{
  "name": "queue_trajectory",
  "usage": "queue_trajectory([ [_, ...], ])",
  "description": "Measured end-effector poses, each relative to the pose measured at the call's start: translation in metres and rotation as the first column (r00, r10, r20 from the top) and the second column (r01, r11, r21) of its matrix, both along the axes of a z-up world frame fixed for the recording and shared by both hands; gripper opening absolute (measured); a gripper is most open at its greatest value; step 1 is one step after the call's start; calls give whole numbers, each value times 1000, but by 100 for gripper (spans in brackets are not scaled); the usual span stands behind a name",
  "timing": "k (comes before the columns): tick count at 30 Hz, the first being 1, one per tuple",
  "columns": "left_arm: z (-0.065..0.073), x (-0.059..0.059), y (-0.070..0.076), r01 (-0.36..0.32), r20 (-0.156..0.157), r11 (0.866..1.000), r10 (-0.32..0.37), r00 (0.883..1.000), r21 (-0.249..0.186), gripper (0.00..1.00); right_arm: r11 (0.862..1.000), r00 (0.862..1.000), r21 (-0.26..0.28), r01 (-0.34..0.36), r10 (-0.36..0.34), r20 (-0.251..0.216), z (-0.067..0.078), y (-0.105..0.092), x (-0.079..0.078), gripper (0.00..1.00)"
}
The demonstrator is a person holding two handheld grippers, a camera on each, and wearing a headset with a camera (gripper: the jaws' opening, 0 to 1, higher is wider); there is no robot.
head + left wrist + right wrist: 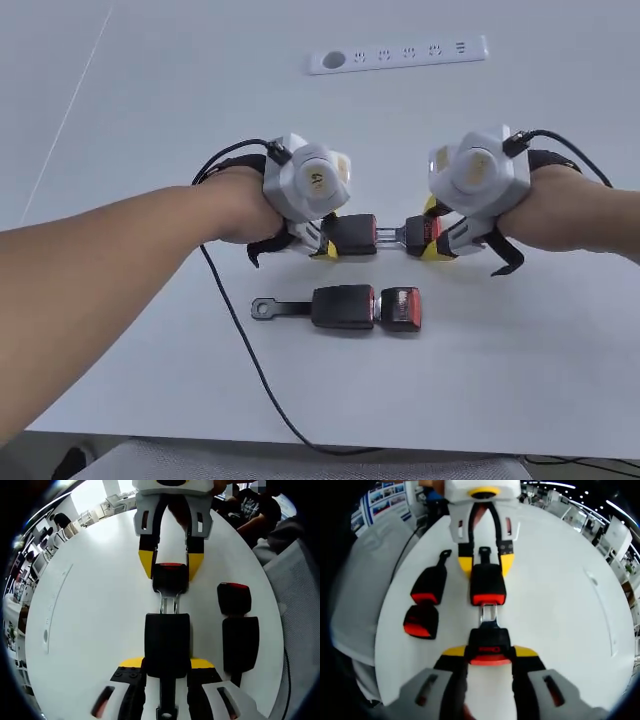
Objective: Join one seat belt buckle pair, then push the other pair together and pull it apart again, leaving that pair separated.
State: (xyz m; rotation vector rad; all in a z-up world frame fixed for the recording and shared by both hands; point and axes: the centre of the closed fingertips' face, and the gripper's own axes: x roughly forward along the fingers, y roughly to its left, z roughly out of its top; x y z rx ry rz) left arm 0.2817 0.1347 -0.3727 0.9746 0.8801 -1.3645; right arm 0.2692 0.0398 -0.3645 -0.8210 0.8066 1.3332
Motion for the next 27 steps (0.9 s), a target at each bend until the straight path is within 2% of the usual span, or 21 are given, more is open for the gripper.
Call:
queue_trajectory([
  [2, 0, 0, 0, 3, 0, 1000, -3, 1000, 5, 32, 1000, 1000, -2, -8, 8, 17, 1, 0, 0, 34],
  [4, 0, 0, 0, 5, 0, 1000, -5, 1000, 6, 32, 999, 1000, 37, -1, 0, 13, 4, 7, 0, 34],
  [6, 0, -1, 0, 13, 5, 1000, -13, 1000, 15, 32, 1000, 999, 20, -22, 21, 27, 1, 11, -1, 34],
  [9, 0, -1, 0, 26, 8, 999, -26, 1000, 22, 32, 999, 1000, 26, -18, 18, 20, 0, 12, 2, 33],
  [11, 0, -1, 0, 30, 7, 999, -30, 1000, 15, 32, 999, 1000, 43, -8, 8, 6, 0, 11, 2, 33],
  [21, -1, -1, 0, 29, 3, 1000, -29, 1000, 9, 31, 999, 1000, 35, -9, 9, 9, 1, 17, 1, 32],
  [27, -1, -1, 1, 34, -1, 999, -34, 999, -18, 30, 999, 1000, 29, -17, 16, 9, 0, 20, 3, 31],
])
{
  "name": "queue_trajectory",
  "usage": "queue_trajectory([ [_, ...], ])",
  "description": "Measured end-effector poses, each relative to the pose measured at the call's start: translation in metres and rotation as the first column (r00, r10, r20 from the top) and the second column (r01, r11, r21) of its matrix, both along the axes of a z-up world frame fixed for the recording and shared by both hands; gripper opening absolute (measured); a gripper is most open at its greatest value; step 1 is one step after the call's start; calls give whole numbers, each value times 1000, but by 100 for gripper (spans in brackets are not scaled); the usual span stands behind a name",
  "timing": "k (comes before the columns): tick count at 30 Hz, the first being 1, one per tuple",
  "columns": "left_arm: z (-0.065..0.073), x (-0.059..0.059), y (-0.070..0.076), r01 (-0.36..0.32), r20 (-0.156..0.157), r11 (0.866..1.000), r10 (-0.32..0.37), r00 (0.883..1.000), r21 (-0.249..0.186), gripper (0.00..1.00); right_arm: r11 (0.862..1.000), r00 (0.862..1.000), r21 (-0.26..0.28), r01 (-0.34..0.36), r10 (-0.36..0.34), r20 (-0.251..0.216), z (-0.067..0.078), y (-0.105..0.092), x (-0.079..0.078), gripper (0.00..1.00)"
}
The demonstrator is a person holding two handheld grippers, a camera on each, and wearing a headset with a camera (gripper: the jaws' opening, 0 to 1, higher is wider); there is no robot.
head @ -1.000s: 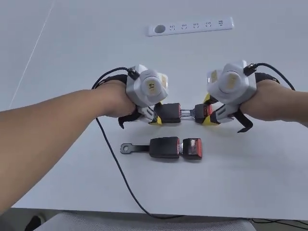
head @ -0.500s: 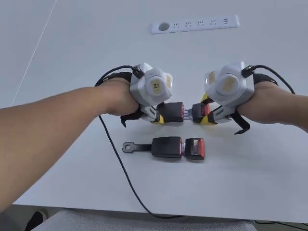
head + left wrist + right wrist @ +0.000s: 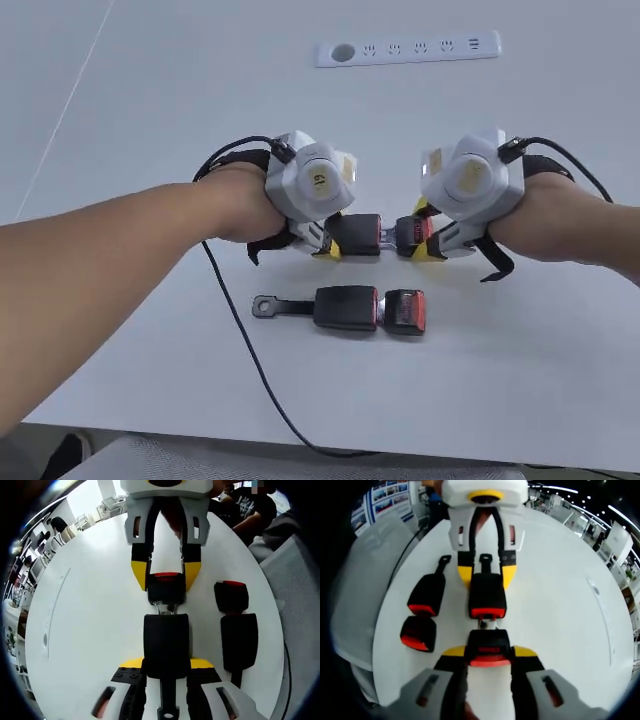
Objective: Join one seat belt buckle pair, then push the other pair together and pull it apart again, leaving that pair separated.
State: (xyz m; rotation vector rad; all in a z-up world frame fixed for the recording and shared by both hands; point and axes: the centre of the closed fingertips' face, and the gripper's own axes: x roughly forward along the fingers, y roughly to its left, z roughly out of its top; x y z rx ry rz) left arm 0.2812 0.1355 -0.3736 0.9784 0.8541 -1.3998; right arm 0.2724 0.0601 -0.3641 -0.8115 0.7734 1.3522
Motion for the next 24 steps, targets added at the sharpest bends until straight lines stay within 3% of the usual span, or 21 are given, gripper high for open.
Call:
queue_trajectory([
  [9, -1, 0, 0, -7, -6, 1000, 7, 1000, 6, 30, 1000, 1000, 0, 13, -13, -6, 2, 12, 1, 31],
  [24, 0, -1, 0, -15, -13, 1000, 15, 1000, 18, 31, 1000, 1000, -12, 4, -3, 10, 2, 10, 0, 32],
])
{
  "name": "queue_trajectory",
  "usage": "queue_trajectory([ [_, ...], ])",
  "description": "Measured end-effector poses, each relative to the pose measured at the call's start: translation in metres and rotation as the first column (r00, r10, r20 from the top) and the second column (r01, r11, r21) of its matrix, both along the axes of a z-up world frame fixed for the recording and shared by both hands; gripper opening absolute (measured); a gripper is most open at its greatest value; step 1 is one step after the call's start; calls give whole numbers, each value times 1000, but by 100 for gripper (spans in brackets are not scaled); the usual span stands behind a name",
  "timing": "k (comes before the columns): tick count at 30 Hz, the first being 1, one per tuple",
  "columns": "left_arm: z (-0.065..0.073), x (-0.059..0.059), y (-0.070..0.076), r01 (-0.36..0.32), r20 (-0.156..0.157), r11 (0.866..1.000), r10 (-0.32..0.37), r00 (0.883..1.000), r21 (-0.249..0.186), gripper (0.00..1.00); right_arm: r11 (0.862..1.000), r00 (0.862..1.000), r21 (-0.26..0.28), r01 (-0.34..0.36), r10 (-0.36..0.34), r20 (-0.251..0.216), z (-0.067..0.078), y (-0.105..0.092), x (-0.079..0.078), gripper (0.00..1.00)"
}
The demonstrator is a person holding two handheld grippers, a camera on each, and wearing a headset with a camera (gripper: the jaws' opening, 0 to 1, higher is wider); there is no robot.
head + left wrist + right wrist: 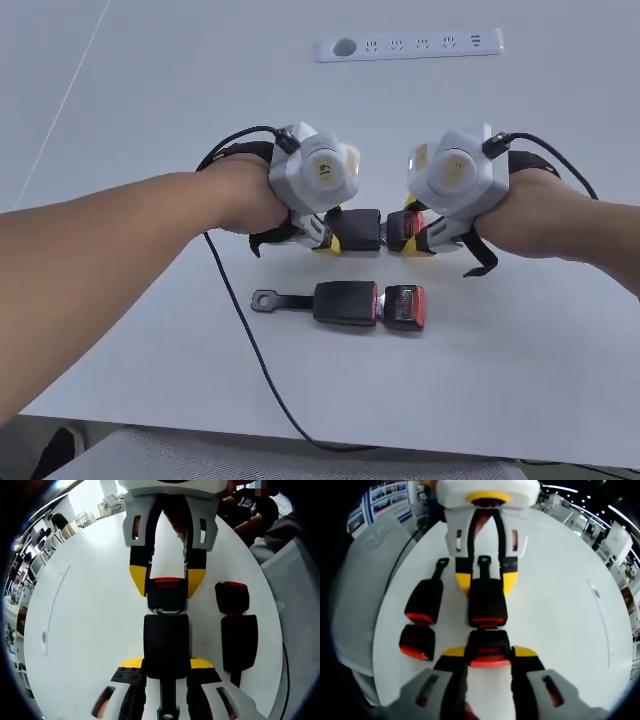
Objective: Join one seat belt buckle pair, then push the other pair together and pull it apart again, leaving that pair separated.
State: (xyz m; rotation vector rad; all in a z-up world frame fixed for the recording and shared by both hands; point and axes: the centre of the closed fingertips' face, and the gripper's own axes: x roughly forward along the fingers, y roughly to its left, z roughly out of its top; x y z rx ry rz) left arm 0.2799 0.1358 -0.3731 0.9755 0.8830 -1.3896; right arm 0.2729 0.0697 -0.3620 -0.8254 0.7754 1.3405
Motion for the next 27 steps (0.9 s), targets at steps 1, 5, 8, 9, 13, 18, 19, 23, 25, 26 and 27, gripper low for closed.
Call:
queue_trajectory([
  [1, 0, 0, 0, 1, 0, 1000, -1, 1000, -1, 31, 1000, 1000, 0, 1, -1, 1, 0, -1, 0, 32],
  [5, 0, 2, 1, -9, -8, 1000, 9, 1000, -6, 31, 1000, 1000, 4, 21, -21, -6, -1, -8, -1, 32],
  [8, -1, 2, 2, -3, -6, 1000, 3, 1000, -7, 31, 1000, 1000, 5, 24, -24, -6, -1, -11, -1, 32],
  [9, -1, 2, 2, -4, -6, 1000, 4, 1000, -6, 31, 1000, 1000, 2, 26, -26, -7, -2, -12, -1, 32],
  [13, -1, 2, 2, -3, 0, 1000, 3, 1000, -11, 31, 999, 1000, 18, 29, -29, -8, -2, -16, -1, 33],
  [18, -1, 2, 2, -9, 5, 1000, 9, 1000, -17, 31, 999, 999, 29, 32, -32, -5, -2, -15, -2, 34],
  [19, -1, 2, 2, -8, 6, 1000, 8, 1000, -16, 31, 999, 999, 32, 35, -35, -9, -1, -16, -2, 34],
  [23, -2, 1, 1, -2, 8, 1000, 2, 1000, 7, 31, 999, 1000, 24, 22, -22, 4, -1, -25, -3, 34],
  [25, -2, 0, 0, 4, 9, 1000, -4, 1000, 15, 31, 999, 999, 22, 34, -35, 6, -2, -31, -4, 34],
  [26, -2, 0, 0, 12, 11, 1000, -12, 1000, 18, 32, 999, 999, 12, 34, -34, 10, -3, -37, -4, 35],
  [27, -2, 0, 0, 13, 11, 1000, -13, 1000, 20, 32, 999, 999, 12, 34, -34, 12, -3, -40, -5, 35],
])
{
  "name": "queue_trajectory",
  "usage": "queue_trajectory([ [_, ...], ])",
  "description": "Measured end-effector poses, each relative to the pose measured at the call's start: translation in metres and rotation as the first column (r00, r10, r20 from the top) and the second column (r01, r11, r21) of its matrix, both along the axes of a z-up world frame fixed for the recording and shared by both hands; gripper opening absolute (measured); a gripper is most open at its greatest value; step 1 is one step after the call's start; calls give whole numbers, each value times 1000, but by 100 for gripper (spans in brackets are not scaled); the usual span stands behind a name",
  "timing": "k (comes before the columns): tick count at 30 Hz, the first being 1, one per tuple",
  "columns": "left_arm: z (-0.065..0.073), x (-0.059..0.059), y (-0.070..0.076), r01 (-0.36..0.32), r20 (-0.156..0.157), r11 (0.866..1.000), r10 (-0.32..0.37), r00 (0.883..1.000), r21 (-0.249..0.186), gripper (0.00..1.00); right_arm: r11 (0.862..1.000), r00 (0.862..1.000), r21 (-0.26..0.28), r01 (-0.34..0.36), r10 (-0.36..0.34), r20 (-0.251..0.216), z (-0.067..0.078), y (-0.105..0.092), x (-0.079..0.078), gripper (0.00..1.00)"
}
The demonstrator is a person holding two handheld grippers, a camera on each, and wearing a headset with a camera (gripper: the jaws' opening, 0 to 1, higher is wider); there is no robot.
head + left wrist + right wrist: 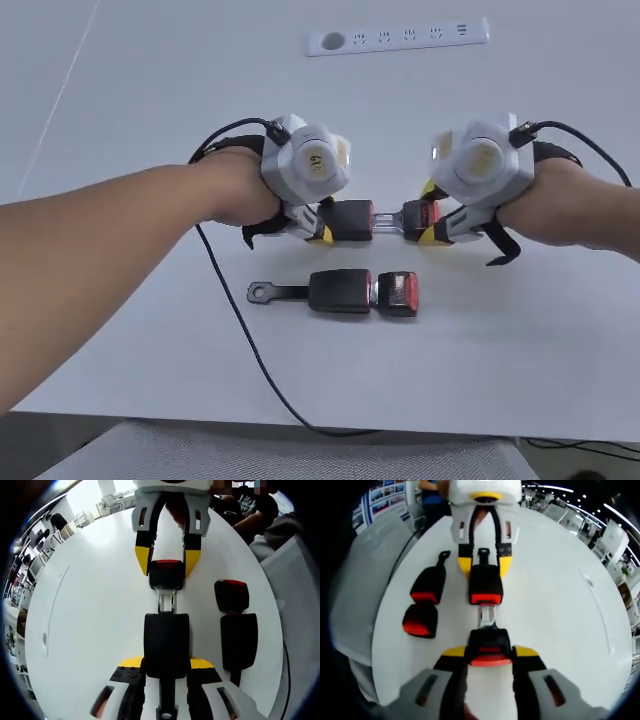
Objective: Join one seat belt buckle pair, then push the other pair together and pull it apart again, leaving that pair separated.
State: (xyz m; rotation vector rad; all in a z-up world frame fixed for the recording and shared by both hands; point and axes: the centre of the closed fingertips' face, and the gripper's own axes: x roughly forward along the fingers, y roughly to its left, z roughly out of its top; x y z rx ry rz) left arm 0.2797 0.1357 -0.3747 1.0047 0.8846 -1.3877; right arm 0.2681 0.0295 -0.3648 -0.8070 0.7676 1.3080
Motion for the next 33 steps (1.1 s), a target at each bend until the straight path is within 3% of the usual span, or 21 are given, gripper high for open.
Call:
queue_trajectory([
  [11, 0, 0, 0, -1, 3, 1000, 1, 1000, 16, 32, 999, 999, -42, 32, -32, -1, -4, -54, -4, 35],
  [19, 0, 0, 1, -25, 11, 1000, 25, 1000, 8, 32, 998, 999, -41, 51, -51, -3, -3, -82, -3, 36],
  [28, 2, 2, 0, -20, 27, 1000, 20, 999, -2, 34, 997, 997, -43, 68, -69, -41, -4, -92, -4, 37],
  [30, 3, 7, -1, -27, 57, 1000, 27, 998, -2, 40, 997, 996, -33, 74, -75, -50, -5, -93, -3, 38],
  [31, 5, 16, -1, -53, 95, 999, 54, 994, -7, 47, 996, 996, -31, 82, -83, -46, -4, -93, -1, 41],
  [33, 3, 14, 1, -86, 56, 996, 86, 995, -3, 49, 995, 995, -23, 99, -100, -29, -4, -95, 4, 45],
])
